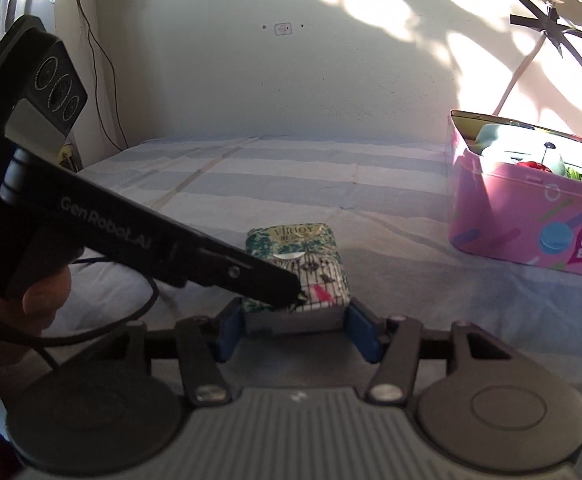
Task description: Organize objects
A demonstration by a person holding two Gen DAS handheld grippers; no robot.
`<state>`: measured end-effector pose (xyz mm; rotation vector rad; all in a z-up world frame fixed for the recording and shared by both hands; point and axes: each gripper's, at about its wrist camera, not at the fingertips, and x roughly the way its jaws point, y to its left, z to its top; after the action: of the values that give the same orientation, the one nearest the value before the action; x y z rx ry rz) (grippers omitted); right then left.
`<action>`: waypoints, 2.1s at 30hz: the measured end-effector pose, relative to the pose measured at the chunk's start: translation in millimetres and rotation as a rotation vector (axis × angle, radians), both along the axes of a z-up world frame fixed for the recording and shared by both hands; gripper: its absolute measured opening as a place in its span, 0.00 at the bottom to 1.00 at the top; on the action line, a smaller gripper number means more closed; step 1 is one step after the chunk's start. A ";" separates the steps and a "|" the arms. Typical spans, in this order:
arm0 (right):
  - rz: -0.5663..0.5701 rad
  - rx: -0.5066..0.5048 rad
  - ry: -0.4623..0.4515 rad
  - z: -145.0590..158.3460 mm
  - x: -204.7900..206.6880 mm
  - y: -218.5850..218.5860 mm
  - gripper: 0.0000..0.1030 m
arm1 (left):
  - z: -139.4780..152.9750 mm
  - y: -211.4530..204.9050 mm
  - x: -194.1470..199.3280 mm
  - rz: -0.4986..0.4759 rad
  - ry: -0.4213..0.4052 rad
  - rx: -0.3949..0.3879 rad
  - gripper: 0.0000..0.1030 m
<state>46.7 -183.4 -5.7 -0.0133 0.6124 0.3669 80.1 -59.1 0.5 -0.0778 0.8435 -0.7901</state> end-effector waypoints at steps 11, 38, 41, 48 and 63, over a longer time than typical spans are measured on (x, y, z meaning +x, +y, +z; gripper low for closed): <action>-0.221 0.000 -0.253 61.2 55.1 -81.1 0.53 | 76.8 -104.6 56.4 -0.092 -0.155 -0.052 0.54; -0.662 0.357 -0.222 30.1 -30.7 -190.5 0.76 | 75.4 -117.3 10.7 0.192 -0.443 0.195 0.82; -0.654 0.380 -0.180 25.0 -39.9 -188.5 0.76 | 70.3 -111.1 -7.1 0.192 -0.442 0.204 0.83; -0.597 0.367 -0.155 24.4 -52.3 -167.3 0.77 | 47.9 -99.3 -26.7 0.200 -0.378 0.248 0.85; -0.522 0.332 -0.139 26.6 -55.0 -132.2 0.94 | 23.0 -75.7 -31.9 0.259 -0.312 0.296 0.91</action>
<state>-8.3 -315.6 20.9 0.4285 0.3914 -0.0429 48.2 -134.8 23.5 0.1920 0.6290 -0.4138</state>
